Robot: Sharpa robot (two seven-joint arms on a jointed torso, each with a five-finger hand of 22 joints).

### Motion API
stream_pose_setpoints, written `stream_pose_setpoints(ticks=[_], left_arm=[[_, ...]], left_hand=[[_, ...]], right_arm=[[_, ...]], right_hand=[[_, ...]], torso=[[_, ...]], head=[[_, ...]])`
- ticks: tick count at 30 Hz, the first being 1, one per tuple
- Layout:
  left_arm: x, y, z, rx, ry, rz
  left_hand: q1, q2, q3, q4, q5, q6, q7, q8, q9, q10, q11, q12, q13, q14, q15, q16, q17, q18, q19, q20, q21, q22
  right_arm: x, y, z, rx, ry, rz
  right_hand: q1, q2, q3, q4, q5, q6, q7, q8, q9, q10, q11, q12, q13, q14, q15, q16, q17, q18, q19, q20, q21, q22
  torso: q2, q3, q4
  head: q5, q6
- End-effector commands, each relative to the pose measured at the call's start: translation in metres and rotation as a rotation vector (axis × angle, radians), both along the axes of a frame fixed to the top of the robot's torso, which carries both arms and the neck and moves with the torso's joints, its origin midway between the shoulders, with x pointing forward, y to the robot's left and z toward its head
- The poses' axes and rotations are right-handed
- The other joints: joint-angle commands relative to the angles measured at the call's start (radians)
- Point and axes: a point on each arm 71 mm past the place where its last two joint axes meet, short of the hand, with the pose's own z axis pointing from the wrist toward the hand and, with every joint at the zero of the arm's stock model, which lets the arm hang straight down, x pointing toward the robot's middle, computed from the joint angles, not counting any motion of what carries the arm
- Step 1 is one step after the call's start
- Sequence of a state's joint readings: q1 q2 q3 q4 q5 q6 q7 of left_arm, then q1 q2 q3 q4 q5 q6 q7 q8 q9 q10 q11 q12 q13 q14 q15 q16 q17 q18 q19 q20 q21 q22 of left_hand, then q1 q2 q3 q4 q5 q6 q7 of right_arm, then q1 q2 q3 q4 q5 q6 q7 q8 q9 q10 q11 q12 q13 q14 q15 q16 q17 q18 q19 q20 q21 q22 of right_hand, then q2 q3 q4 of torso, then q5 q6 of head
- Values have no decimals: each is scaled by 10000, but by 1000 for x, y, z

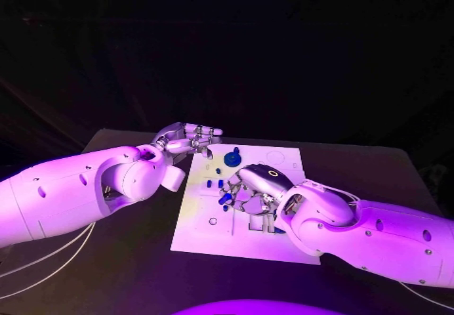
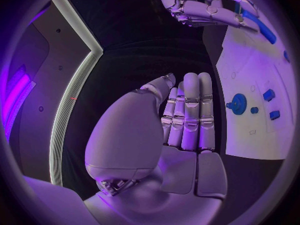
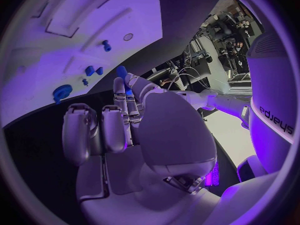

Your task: Assemble the parts on the task board

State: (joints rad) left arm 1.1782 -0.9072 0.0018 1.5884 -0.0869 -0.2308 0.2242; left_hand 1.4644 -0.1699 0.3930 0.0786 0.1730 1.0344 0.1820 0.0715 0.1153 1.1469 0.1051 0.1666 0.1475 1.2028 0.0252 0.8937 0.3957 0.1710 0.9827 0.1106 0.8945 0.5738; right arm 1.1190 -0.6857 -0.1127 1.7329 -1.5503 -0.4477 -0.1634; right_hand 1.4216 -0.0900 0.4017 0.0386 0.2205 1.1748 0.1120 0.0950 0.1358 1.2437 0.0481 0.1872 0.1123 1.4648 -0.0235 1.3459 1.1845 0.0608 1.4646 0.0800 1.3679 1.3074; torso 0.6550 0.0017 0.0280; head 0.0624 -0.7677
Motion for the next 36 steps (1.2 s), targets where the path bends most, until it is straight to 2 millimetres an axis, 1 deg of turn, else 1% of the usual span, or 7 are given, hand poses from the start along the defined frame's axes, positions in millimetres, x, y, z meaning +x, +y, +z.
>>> stream_pose_setpoints(ticks=[1, 4, 10, 14, 20, 23, 36], left_arm=[[-1, -4, 1, -160, 2, -231], [-1, -4, 1, -161, 5, -237], [-1, -4, 1, -163, 6, -243], [-1, -5, 1, -166, 11, -258], [-1, -5, 1, -172, 13, -276], [-1, -5, 1, -169, 14, -271], [-2, -5, 1, -166, 20, -273]], left_hand=[[-62, 59, -67, 16, -14, -26, -13, 42, -8, -77, 14, 69, 14, -40, -2, -37, -12, 137, -6, 54, -33, -8], [-62, 59, -67, 16, -14, -26, -13, 42, -8, -77, 14, 69, 14, -40, -2, -37, -12, 137, -6, 54, -33, -8], [-62, 59, -67, 16, -14, -26, -13, 42, -8, -77, 14, 69, 14, -40, -2, -37, -12, 137, -6, 54, -33, -8], [-44, 68, -73, 11, -11, -27, -17, 46, -9, -79, 10, 78, 17, -44, -3, -42, -16, 138, -6, 54, -42, -14], [-41, 69, -74, 10, -10, -27, -18, 47, -9, -79, 9, 80, 17, -45, -4, -43, -17, 139, -6, 54, -44, -15], [-41, 69, -74, 10, -10, -27, -18, 47, -9, -79, 9, 80, 17, -45, -4, -43, -17, 139, -6, 54, -44, -15], [-41, 69, -74, 10, -10, -27, -18, 47, -9, -79, 9, 80, 17, -45, -4, -43, -17, 139, -6, 54, -44, -15]], right_arm=[[-5, 11, -7, -147, 177, 529], [-8, 19, -13, -272, 297, 710], [-9, 27, -25, -595, 494, 865], [-8, 29, -31, -815, 539, 878], [-6, 29, -38, -1100, 610, 863], [-5, 30, -41, -1175, 634, 870], [-3, 32, -48, -1463, 548, 796]], right_hand=[[3, -96, 71, 11, 48, 78, 47, 24, 179, -2, -3, -47, 12, 384, -51, 17, -6, -145, 103, -26, -57, 1765], [-3, -99, 78, 8, 59, 71, 51, 19, 180, -7, 0, -57, 12, 385, -48, 23, 3, -147, 106, -25, -49, 1769], [-11, -106, 83, 3, 66, 64, 55, 14, 181, -11, 4, -67, 13, 388, -46, 33, 18, -152, 115, -24, -28, 1779], [-11, -106, 83, 3, 66, 64, 55, 14, 181, -11, 4, -67, 13, 388, -46, 33, 18, -152, 115, -24, -28, 1779], [-18, -110, 85, 1, 69, 60, 58, 11, 182, -13, 7, -73, 14, 389, -44, 37, 24, -151, 112, -23, -35, 1777], [-18, -110, 85, 1, 69, 60, 58, 11, 182, -13, 7, -73, 14, 389, -44, 37, 24, -151, 112, -23, -35, 1777], [-24, -108, 88, 1, 71, 61, 59, 10, 184, -11, 8, -77, 16, 392, -42, 46, 37, -152, 116, -22, -27, 1781]], torso=[[12, -4, 41], [10, -11, 36], [20, -6, 19], [16, -1, 14], [15, 3, 34], [10, 4, 7], [10, -1, 25]], head=[[38, -15], [77, -39], [171, -107], [199, -134], [222, -184], [264, -201], [268, -234]])
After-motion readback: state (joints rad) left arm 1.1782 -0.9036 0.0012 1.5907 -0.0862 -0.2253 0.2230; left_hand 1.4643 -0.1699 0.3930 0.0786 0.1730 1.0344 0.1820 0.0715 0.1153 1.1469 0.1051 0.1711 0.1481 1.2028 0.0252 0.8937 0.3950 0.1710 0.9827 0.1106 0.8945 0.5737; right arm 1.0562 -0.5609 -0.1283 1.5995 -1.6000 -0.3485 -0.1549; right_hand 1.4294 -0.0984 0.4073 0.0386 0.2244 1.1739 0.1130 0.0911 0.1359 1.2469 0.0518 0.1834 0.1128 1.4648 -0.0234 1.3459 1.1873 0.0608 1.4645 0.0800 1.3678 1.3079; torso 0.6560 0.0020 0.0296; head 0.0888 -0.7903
